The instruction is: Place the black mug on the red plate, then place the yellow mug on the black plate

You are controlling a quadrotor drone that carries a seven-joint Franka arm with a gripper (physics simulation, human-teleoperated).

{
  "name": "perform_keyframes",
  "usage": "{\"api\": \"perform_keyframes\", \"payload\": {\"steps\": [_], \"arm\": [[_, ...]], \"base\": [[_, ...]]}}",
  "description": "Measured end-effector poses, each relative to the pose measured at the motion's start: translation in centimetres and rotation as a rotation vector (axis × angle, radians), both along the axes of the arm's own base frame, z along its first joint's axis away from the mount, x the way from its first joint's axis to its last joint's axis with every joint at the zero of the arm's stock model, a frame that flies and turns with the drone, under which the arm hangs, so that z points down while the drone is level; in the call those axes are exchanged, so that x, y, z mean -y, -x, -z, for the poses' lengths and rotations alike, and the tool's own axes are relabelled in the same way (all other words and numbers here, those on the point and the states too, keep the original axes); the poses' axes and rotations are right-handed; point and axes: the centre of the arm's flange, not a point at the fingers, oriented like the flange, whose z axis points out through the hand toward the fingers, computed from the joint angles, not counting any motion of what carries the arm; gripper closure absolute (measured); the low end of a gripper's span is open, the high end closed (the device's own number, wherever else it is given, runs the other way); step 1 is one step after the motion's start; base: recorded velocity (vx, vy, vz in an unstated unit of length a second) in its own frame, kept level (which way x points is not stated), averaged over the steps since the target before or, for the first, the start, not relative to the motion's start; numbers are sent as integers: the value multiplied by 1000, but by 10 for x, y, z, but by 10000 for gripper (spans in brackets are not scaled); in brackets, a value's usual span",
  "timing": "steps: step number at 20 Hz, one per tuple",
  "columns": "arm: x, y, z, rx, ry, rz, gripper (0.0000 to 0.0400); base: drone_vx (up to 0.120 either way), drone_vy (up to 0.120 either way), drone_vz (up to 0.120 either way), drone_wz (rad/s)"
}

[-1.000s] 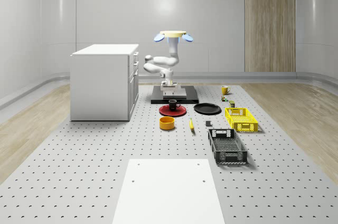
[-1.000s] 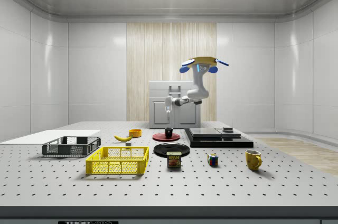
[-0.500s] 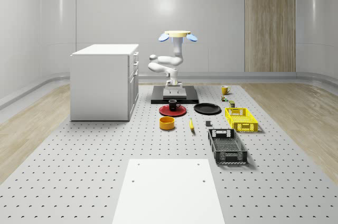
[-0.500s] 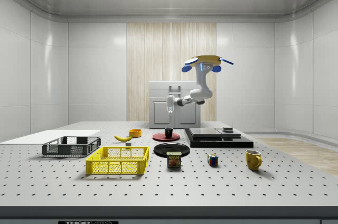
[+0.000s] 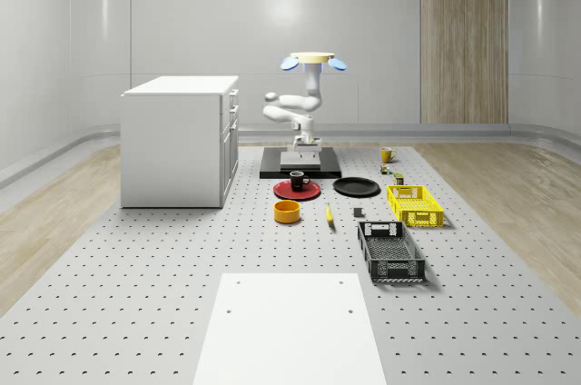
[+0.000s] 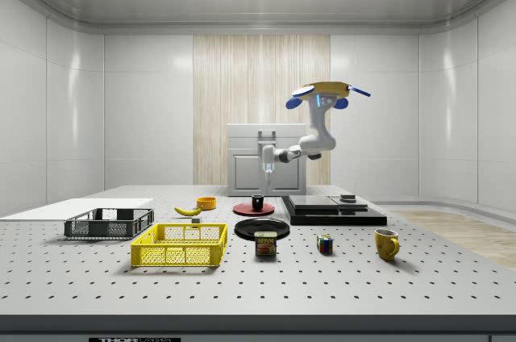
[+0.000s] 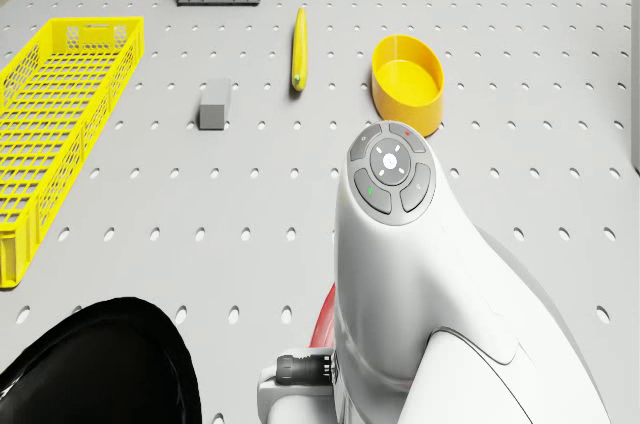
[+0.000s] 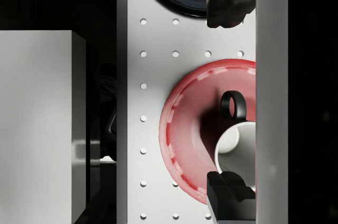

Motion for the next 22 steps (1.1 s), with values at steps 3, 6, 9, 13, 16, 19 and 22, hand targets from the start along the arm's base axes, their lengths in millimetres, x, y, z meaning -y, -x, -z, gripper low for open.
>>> {"api": "perform_keyframes", "payload": {"steps": [3,6,9,13,16,19,22], "arm": [[0,0,0,0,0,0,0],[0,0,0,0,0,0,0],[0,0,0,0,0,0,0],[0,0,0,0,0,0,0],[0,0,0,0,0,0,0],[0,0,0,0,0,0,0],[0,0,0,0,0,0,0]], "base": [[-120,120,0,0],[-120,120,0,0],[-120,120,0,0],[-120,120,0,0],[-120,120,0,0],[-120,120,0,0],[-120,120,0,0]]}}
